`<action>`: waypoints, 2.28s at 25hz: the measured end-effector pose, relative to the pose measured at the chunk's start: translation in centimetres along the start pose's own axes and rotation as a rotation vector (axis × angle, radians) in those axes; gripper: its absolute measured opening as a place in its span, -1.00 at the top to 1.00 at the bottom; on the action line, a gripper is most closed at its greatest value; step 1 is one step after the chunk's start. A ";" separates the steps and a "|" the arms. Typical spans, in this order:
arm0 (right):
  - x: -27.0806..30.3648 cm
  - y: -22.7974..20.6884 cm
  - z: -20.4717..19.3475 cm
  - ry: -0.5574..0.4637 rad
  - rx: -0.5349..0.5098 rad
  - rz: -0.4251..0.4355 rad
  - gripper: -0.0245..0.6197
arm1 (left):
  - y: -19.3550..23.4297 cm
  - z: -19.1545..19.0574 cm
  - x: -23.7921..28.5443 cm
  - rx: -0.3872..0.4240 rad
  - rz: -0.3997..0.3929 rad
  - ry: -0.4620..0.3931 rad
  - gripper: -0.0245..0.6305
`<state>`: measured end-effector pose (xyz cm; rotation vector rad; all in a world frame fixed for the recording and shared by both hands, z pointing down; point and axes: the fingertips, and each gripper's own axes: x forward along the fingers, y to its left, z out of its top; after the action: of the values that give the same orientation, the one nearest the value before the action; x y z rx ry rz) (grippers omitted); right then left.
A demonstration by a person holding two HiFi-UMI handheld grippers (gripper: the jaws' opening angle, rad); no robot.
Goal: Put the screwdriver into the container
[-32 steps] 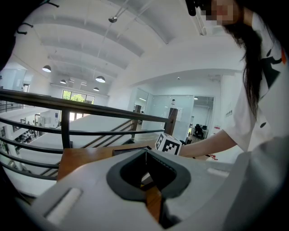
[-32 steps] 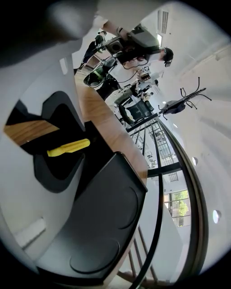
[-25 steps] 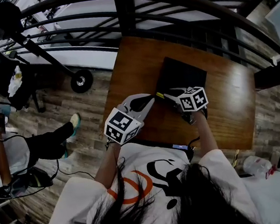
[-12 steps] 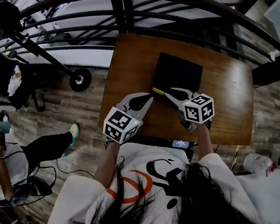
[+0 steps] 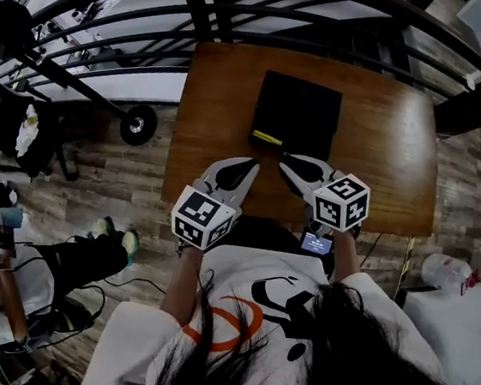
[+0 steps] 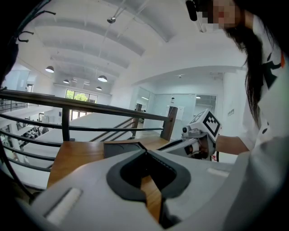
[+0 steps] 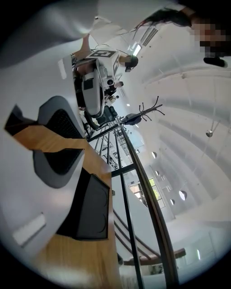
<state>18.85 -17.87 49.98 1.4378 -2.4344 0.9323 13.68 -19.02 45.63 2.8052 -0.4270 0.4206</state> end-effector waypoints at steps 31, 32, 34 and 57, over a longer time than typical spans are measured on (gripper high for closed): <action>-0.3 10.9 -5.0 -0.075 0.090 -0.060 0.90 | -2.8 -5.2 -11.0 0.008 -0.020 0.027 0.93; 0.2 12.1 -5.3 -0.071 0.087 -0.065 0.90 | -2.6 -5.4 -12.2 0.009 -0.024 0.025 0.93; 0.8 14.5 -6.0 -0.067 0.081 -0.077 0.90 | -2.3 -6.0 -14.7 0.008 -0.032 0.020 0.93; -3.2 25.7 -12.7 -0.119 0.115 -0.223 0.90 | -8.8 -10.6 -24.9 0.011 -0.182 -0.015 0.93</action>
<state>-3.09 0.77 47.57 1.8091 -2.2689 0.9741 -8.83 -1.56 45.47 2.8274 -0.1707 0.3635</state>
